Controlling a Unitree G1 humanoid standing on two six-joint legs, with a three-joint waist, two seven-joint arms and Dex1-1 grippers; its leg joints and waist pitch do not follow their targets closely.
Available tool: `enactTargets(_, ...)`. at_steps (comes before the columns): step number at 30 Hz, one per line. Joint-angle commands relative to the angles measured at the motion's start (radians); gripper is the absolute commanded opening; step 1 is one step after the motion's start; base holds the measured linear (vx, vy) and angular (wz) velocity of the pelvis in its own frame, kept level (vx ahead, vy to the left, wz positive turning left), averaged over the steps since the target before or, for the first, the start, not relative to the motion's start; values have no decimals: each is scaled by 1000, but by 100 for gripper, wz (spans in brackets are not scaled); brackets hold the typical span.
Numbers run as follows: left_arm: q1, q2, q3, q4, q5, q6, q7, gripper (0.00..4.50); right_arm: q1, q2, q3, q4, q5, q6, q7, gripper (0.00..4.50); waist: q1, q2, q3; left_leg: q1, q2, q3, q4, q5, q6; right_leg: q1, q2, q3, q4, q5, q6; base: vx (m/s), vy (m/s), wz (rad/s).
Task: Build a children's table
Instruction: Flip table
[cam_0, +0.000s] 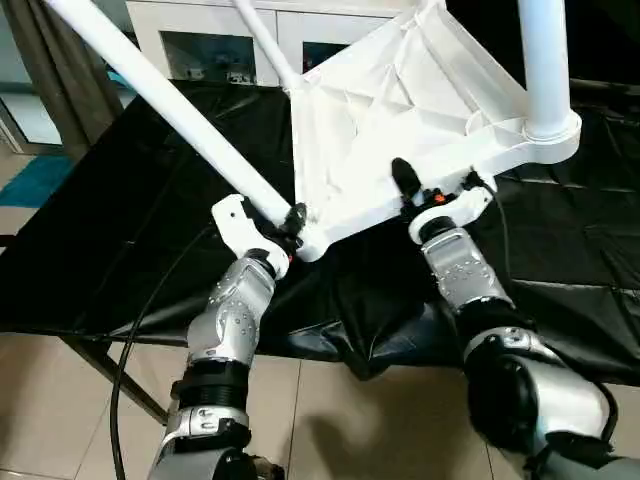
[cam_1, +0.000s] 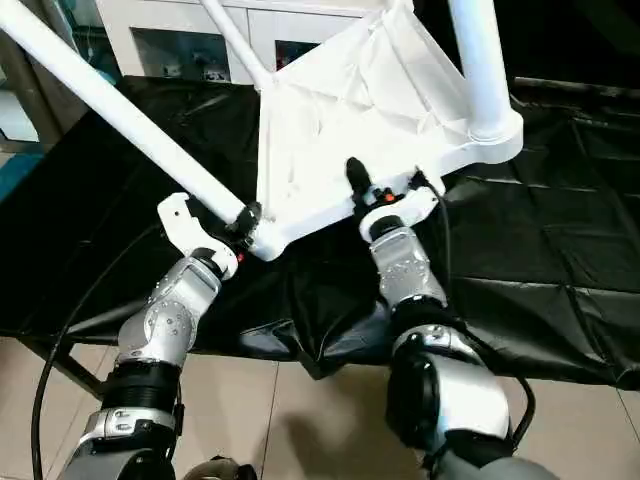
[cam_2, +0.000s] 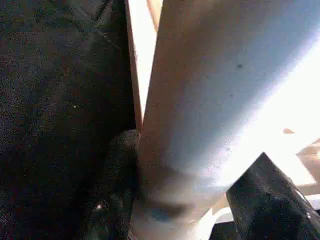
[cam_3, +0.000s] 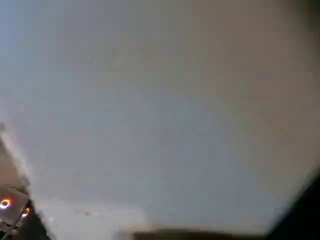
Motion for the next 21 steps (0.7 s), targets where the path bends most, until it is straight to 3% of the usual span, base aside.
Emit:
enactTargets(1,12,-23,-6,-5,-42,26,-29,224,-23,-12,-8,15,-1,-10,6,329,2,0,-83,43,100,-46,-63,19,138,40,-80,31,-37,259,-313,0,0,0)
enactTargets(2,11,-23,-6,-4,-41,27,-30,224,-23,-13,-8,15,-1,-11,7,301,2,2,-83,43,100,-46,-62,22,141,40,-81,31,-36,261,-314,0,0,0)
enactTargets(11,15,-17,-18,-1,-31,39,-31,224,-39,-25,-21,44,-15,-34,26,240,1,1,-81,44,101,-46,-65,-10,128,38,-80,31,-39,224,-316,0,0,0)
enactTargets(14,17,-14,-7,-3,-49,54,-38,294,-40,-35,-23,40,-17,-39,27,210,1,1,-81,44,100,-45,-65,-13,126,39,-81,32,-40,221,-316,0,0,0)
enactTargets(16,18,-16,-2,-6,-58,57,-42,294,-41,-38,-25,41,-17,-41,28,209,1,1,-81,44,100,-45,-64,-10,124,39,-81,32,-39,224,-318,0,0,0)
enactTargets(21,17,13,25,-19,-78,61,-41,345,-37,-78,-42,15,-34,-79,9,200,2,6,-83,41,97,-45,-59,3,139,40,-80,31,-36,245,-326,0,0,0)
